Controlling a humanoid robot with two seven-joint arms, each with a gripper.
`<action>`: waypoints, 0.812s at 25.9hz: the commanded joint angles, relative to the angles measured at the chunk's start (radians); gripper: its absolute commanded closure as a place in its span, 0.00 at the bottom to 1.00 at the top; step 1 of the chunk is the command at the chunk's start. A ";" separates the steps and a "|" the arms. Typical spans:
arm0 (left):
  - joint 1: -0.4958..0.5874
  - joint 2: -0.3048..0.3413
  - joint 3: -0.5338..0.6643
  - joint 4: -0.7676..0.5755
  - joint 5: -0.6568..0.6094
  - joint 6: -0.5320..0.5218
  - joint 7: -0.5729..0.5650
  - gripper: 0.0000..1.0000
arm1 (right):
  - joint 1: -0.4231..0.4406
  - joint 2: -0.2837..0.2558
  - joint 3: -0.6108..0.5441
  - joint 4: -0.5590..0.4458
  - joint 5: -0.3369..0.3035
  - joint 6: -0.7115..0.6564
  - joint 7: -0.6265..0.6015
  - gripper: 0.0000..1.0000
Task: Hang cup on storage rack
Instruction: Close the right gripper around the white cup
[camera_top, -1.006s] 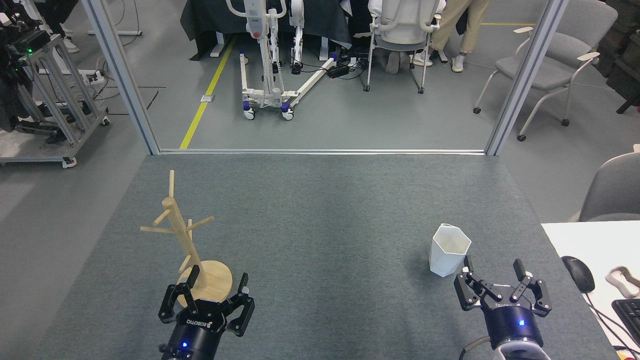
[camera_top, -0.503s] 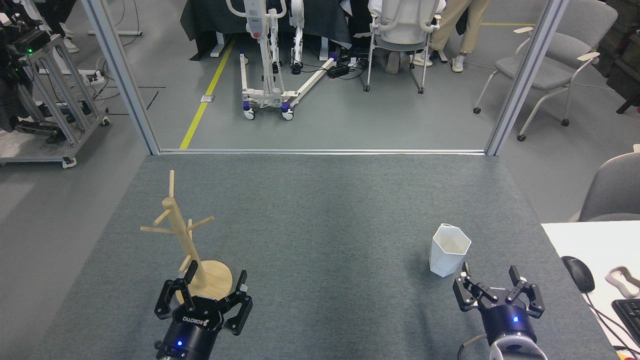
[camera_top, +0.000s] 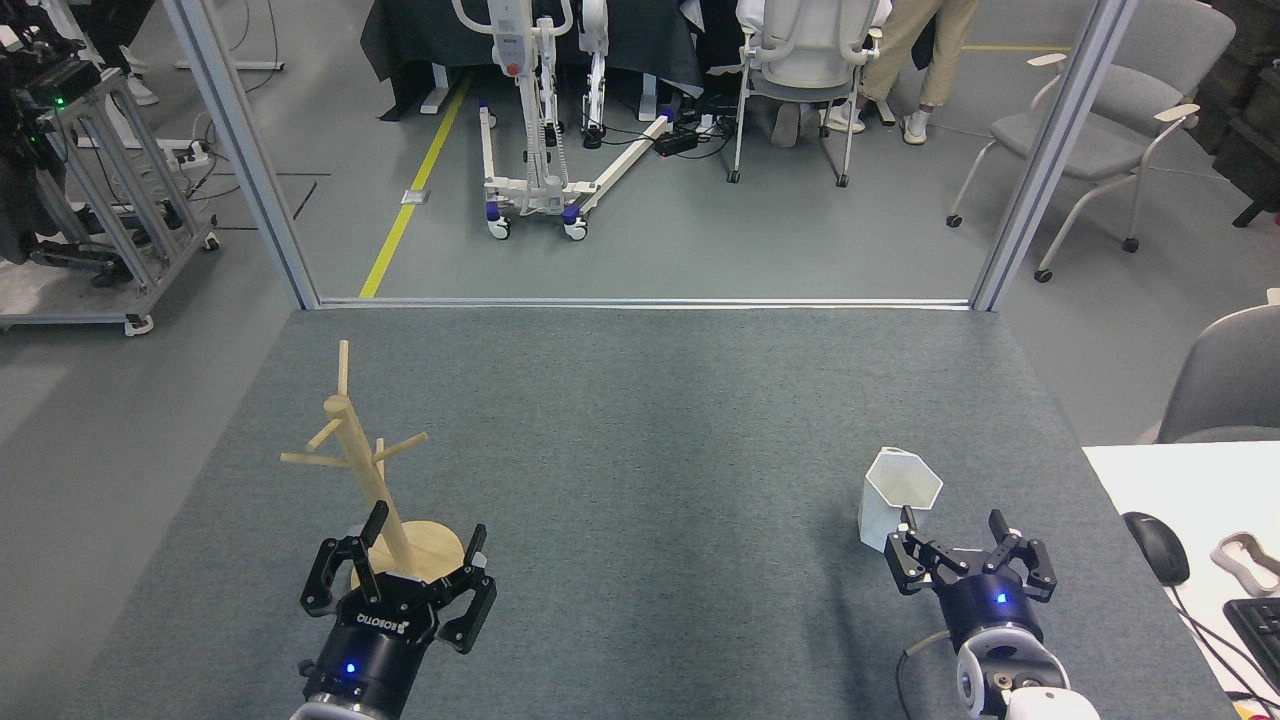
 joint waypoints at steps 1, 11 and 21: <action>0.027 0.001 -0.004 -0.017 0.003 -0.002 0.000 0.00 | -0.011 0.003 0.012 0.013 0.001 0.000 0.007 0.01; 0.041 -0.089 0.014 -0.032 0.003 0.011 -0.011 0.00 | -0.100 0.002 0.059 0.102 0.000 0.000 0.007 0.01; 0.030 -0.092 0.014 -0.038 0.003 0.001 -0.019 0.00 | -0.183 0.003 0.081 0.222 0.000 0.000 0.008 0.01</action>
